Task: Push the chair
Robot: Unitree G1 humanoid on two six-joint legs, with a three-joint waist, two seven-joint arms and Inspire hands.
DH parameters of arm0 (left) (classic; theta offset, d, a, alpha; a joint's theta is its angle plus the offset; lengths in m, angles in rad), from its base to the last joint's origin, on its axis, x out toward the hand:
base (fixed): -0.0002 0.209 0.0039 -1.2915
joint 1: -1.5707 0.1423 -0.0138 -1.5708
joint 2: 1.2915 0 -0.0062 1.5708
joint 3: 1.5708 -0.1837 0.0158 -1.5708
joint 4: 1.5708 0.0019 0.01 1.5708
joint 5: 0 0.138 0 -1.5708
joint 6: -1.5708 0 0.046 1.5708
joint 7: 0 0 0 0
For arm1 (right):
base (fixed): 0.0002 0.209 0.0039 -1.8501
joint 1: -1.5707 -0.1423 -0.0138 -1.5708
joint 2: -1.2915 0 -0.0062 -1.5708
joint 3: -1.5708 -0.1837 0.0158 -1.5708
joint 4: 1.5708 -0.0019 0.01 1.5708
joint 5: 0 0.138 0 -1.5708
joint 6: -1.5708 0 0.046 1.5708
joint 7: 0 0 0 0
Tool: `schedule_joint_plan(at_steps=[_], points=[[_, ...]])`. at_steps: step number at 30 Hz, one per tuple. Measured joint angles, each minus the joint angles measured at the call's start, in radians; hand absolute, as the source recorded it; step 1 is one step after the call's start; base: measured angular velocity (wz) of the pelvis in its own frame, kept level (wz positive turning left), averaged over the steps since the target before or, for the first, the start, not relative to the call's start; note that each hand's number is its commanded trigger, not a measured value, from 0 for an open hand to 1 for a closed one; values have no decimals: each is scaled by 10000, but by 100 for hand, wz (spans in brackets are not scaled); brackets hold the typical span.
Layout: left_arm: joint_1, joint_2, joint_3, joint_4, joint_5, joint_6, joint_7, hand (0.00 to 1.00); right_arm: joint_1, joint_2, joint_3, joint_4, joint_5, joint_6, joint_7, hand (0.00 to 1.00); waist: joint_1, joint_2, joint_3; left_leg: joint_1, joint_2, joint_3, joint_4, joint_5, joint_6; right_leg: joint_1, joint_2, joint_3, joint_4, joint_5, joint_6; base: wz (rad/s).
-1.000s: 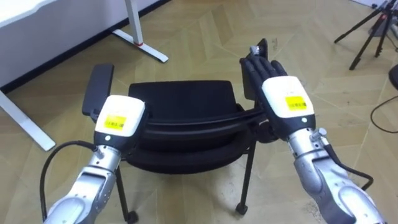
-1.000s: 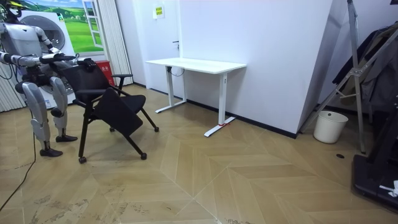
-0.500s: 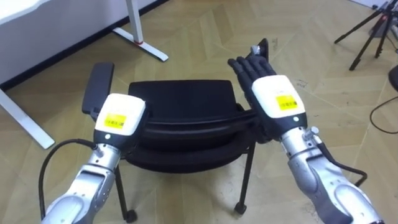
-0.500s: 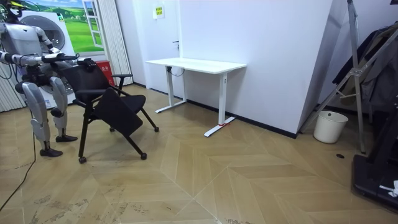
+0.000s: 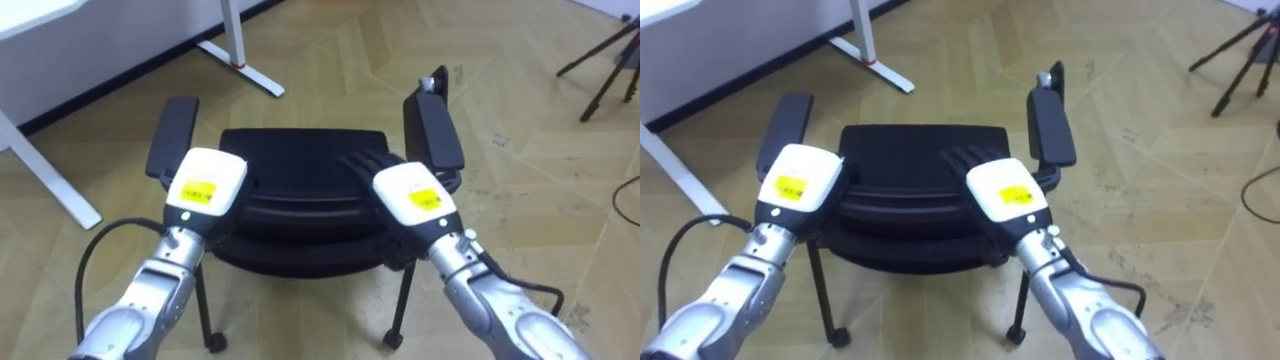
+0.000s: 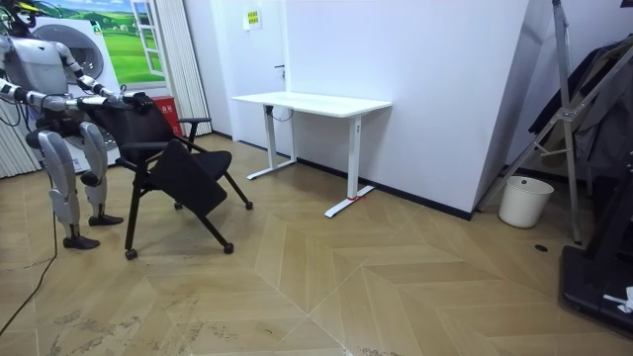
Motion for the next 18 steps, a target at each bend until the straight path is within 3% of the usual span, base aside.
schedule_joint_plan(at_steps=[6, 14, 15, 16, 18], points=[[-293, -277, -27, 443, 19, -36, 32, 100, -290, 24, 17, 856, -611, -85, -826, 0, -38, 82, 42, -31, -13, -119, 94, 2, -3, 62, -26, -173, -7, 0, 0, 6], [-433, -428, -76, 686, 6, -70, 17, 100, -412, 98, 20, 1375, -854, -87, -1398, 0, -51, 160, 14, -35, -30, -151, 122, 3, -2, 98, -52, -258, -9, 0, 1, 2], [-433, -429, -76, 707, 4, -87, 16, 100, -418, 134, 19, 1457, -854, -90, -1477, 31, -55, 162, 14, -14, -30, -155, 122, 3, -2, 123, -52, -261, -10, -1, 1, 0], [-433, -434, -76, 725, 4, -101, 9, 100, -418, 156, 20, 1510, -858, -90, -1532, 95, -56, 169, 19, 21, -30, -158, 121, 3, -2, 159, -52, -261, -15, -1, 1, 0], [-433, -451, -83, 782, -18, -117, -6, 100, -416, 191, 19, 1572, -857, -90, -1537, 100, -65, 177, 24, 87, -31, -159, 117, 3, -2, 229, -53, -261, -17, -1, 2, 0]])
